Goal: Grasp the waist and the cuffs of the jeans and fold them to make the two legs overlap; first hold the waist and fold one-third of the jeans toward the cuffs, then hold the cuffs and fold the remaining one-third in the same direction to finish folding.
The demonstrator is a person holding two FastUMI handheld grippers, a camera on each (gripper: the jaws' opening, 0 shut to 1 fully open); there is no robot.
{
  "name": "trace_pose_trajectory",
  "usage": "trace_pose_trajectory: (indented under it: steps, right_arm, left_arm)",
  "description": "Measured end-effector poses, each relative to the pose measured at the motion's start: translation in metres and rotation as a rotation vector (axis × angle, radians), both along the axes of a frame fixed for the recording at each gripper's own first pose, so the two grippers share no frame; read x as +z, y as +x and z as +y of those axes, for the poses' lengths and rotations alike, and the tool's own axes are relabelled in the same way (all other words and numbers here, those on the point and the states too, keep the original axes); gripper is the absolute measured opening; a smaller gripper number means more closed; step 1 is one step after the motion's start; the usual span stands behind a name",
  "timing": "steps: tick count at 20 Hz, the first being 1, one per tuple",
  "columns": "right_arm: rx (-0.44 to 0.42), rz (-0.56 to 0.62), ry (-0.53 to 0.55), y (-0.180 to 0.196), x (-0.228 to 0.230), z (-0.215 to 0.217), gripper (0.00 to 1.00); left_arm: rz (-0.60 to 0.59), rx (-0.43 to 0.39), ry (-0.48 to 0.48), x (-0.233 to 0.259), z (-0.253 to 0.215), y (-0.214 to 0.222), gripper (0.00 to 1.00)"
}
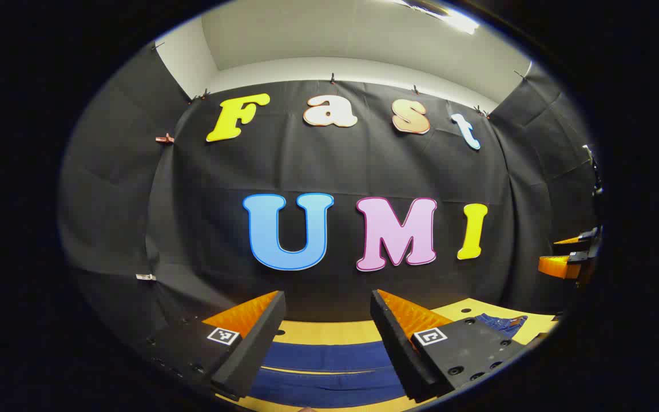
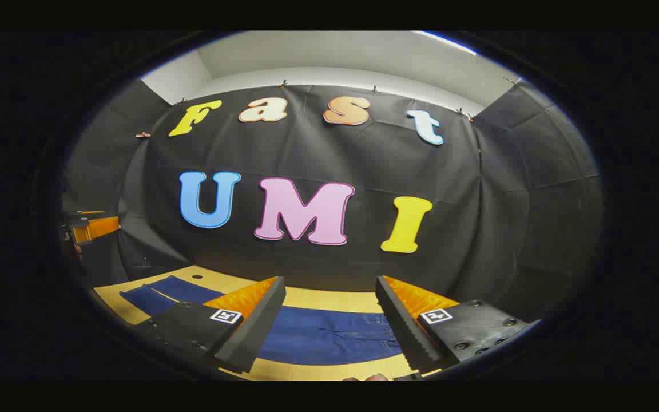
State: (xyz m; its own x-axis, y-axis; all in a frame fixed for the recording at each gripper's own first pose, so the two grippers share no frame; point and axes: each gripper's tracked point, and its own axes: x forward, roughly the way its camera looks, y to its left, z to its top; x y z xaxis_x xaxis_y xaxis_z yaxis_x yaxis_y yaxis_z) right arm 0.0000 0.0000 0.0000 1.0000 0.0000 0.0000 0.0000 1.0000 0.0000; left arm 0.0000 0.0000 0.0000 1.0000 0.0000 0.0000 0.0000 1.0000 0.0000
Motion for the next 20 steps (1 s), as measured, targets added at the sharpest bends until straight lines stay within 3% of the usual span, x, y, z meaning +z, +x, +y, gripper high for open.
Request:
trace_pose_trajectory:
  steps: [4, 8, 13, 18, 20]
  right_arm:
    - [-0.001, 0.005, -0.061, -0.002, 0.000, -0.012, 0.97]
    - [-0.017, -0.005, -0.053, -0.002, 0.006, -0.024, 0.95]
    - [-0.021, 0.005, -0.038, -0.001, 0.004, -0.025, 0.97]
    - [-0.011, 0.008, -0.071, 0.004, 0.001, -0.024, 0.97]
    - [0.040, 0.030, -0.091, 0.012, -0.005, -0.017, 0.97]
  left_arm:
    - [0.049, -0.024, -0.040, -0.011, -0.009, 0.009, 0.95]
    - [0.063, -0.068, -0.061, -0.012, -0.025, 0.018, 0.95]
    - [0.078, -0.061, -0.022, -0.015, -0.030, 0.034, 0.95]
    - [0.097, -0.091, -0.066, -0.017, -0.030, 0.037, 0.95]
    - [0.114, -0.108, -0.012, -0.022, -0.019, 0.040, 0.95]
